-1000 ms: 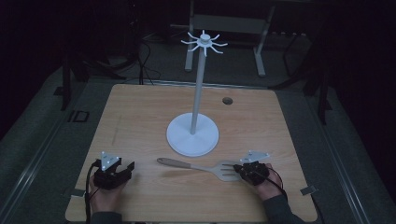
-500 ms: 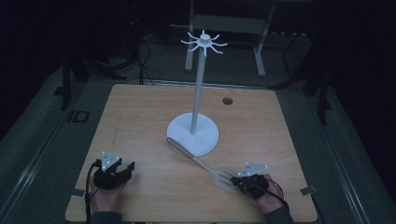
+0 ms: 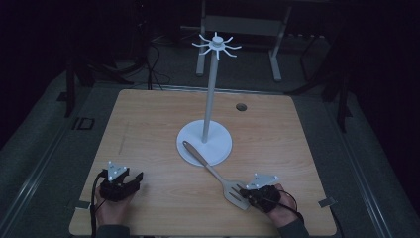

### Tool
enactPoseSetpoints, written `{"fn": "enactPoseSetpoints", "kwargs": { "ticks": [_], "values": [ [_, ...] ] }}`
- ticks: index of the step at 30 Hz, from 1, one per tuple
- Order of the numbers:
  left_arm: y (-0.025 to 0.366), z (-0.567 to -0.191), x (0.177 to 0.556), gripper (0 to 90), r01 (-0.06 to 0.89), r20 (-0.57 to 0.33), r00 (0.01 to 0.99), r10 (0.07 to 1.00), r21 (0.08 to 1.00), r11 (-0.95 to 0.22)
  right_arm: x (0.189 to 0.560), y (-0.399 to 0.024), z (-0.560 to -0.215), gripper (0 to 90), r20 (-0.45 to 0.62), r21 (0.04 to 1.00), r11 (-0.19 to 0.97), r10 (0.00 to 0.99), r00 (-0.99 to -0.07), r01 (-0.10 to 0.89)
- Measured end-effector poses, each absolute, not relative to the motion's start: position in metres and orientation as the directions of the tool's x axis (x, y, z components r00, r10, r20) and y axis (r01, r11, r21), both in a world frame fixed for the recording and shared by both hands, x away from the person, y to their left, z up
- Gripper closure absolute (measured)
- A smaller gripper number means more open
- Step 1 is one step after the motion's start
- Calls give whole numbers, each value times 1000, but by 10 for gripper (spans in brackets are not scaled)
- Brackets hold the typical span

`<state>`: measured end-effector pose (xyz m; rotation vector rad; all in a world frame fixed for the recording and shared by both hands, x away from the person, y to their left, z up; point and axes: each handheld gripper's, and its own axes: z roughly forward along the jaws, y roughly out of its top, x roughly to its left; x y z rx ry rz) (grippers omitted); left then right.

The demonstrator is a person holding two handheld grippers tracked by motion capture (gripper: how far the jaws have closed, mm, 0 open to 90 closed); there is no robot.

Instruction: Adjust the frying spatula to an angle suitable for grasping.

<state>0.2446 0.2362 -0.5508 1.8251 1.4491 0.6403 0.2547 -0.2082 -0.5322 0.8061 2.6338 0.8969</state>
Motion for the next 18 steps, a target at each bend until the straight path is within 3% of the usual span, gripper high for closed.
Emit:
{"fn": "enactPoseSetpoints", "kwargs": {
  "ticks": [9,18],
  "values": [
    [237,-550,244,446,612,-51,249,967,782,-116,289,-167,-515,799,-99,609,674,588,-803,418],
    [238,-549,245,445,610,-51,248,968,784,-115,322,-122,-524,724,-104,555,707,581,-807,438]
  ]
}}
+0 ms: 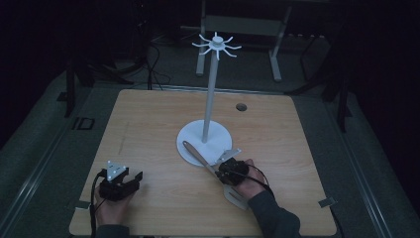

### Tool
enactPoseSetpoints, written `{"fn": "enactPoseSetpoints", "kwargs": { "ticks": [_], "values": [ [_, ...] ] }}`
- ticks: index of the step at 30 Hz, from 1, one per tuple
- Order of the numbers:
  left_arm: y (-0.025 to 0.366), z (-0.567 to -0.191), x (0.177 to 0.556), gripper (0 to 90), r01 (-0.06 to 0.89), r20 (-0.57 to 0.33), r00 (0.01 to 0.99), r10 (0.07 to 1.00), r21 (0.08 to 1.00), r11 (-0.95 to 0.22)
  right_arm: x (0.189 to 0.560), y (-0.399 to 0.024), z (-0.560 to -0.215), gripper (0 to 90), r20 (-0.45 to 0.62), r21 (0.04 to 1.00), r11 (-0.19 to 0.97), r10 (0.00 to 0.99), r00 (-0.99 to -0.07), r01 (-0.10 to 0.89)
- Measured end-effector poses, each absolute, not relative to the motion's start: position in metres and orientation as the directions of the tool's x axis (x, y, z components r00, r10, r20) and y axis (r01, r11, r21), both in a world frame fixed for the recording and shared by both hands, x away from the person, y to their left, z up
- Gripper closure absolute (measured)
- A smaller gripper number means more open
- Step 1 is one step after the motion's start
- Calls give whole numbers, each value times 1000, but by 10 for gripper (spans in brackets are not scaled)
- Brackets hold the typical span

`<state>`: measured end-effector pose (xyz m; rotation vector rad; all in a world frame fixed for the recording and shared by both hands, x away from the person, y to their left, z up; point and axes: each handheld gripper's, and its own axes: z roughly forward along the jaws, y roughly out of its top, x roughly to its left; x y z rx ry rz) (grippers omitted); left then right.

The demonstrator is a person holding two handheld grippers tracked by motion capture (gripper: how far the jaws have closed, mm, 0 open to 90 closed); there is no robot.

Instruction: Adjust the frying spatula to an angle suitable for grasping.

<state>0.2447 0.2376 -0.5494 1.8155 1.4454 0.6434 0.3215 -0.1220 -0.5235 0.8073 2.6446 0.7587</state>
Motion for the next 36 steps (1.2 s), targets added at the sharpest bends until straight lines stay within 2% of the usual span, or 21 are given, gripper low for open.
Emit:
{"fn": "enactPoseSetpoints", "kwargs": {
  "ticks": [11,12,14,31,36],
  "values": [
    [238,-549,245,445,611,-50,247,968,783,-116,337,-102,-538,727,-80,515,718,585,-807,469],
    [238,-549,245,445,608,-53,246,968,786,-112,337,-102,-540,766,-76,514,719,581,-811,467],
    [239,-549,245,445,608,-56,244,968,787,-107,335,-102,-540,777,-74,517,715,585,-808,471],
    [237,-550,246,445,615,-48,246,968,780,-118,327,-161,-541,781,-51,509,670,650,-758,540],
    [236,-550,246,445,615,-45,251,967,779,-124,332,-156,-538,735,-65,500,688,635,-770,526]
  ]
}}
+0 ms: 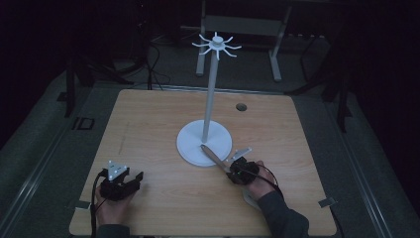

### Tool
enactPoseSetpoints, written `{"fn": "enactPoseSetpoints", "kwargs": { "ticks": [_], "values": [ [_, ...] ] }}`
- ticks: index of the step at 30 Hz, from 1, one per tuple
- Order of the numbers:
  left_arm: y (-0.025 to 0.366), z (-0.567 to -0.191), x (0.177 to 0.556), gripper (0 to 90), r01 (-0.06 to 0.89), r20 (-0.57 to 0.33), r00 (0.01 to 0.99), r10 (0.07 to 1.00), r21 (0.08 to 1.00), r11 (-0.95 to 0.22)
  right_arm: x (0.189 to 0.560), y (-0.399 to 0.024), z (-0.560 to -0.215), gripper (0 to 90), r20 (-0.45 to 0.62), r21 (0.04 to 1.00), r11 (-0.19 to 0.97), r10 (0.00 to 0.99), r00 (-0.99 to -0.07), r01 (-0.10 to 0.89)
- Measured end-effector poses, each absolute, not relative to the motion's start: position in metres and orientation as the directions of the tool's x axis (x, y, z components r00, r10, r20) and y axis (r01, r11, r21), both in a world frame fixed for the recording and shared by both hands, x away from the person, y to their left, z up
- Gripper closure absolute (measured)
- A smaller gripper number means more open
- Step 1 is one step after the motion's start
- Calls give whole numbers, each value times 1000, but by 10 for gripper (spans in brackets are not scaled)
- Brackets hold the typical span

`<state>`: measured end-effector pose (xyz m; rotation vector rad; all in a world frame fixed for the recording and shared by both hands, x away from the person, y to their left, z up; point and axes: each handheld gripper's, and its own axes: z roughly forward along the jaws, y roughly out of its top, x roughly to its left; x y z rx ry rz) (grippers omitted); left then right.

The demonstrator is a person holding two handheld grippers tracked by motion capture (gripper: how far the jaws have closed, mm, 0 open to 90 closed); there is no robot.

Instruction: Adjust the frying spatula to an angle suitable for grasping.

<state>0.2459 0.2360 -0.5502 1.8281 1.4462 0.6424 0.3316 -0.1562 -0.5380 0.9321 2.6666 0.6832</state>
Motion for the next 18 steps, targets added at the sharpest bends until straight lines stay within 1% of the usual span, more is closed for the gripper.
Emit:
{"fn": "enactPoseSetpoints", "kwargs": {
  "ticks": [4,9,18],
  "values": [
    [236,-550,246,444,614,-48,249,967,780,-120,342,-145,-533,724,-74,497,696,630,-773,519],
    [237,-550,246,444,613,-51,248,967,781,-116,355,-132,-532,720,-67,461,712,623,-779,529],
    [237,-550,246,444,613,-51,248,967,782,-116,365,-121,-535,726,-65,400,744,605,-794,534]
  ]
}}
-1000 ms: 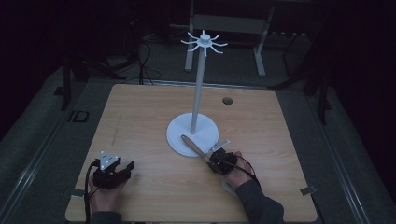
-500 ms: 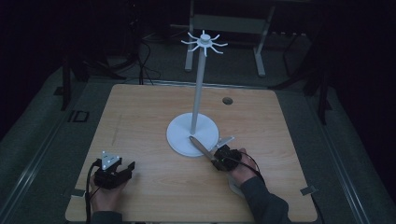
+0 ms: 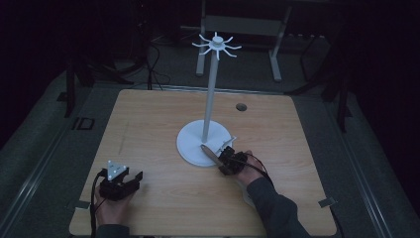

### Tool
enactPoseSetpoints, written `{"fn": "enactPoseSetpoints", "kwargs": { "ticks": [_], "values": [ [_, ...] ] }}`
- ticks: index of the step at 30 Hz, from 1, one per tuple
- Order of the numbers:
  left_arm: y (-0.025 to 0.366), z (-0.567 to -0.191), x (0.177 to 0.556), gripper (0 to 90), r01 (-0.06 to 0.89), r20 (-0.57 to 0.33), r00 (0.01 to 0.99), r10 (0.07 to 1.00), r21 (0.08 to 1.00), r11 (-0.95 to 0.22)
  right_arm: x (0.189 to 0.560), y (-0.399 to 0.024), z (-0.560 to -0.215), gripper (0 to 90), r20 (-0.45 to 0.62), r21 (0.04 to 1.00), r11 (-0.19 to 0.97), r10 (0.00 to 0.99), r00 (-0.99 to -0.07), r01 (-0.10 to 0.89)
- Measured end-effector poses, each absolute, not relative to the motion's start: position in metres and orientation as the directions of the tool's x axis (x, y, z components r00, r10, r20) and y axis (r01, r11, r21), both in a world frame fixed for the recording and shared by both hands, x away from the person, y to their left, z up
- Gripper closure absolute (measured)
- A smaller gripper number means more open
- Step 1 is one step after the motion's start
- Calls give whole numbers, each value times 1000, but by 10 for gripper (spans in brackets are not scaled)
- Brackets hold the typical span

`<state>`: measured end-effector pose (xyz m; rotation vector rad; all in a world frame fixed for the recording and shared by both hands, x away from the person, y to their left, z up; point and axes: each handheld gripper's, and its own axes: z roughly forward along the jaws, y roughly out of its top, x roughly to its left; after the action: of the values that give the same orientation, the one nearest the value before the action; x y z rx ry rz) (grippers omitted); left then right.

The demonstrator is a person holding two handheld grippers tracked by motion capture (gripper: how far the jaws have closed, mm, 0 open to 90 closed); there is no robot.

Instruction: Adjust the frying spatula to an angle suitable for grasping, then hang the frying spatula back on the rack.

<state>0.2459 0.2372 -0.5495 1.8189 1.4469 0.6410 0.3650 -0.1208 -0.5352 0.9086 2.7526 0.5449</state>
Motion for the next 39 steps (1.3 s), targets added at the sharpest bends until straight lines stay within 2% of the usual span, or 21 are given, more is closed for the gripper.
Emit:
{"fn": "enactPoseSetpoints", "kwargs": {
  "ticks": [7,14,24,39],
  "values": [
    [237,-550,246,444,613,-49,249,967,781,-118,369,-122,-536,738,-32,393,734,612,-790,553],
    [236,-550,247,444,615,-46,253,966,779,-124,362,-121,-536,742,-69,422,741,601,-796,523],
    [236,-549,247,444,612,-47,254,966,781,-123,357,-127,-526,742,-69,468,716,614,-786,518],
    [236,-549,246,444,611,-47,251,967,783,-121,347,-146,-499,744,-72,612,625,654,-753,485]
  ]
}}
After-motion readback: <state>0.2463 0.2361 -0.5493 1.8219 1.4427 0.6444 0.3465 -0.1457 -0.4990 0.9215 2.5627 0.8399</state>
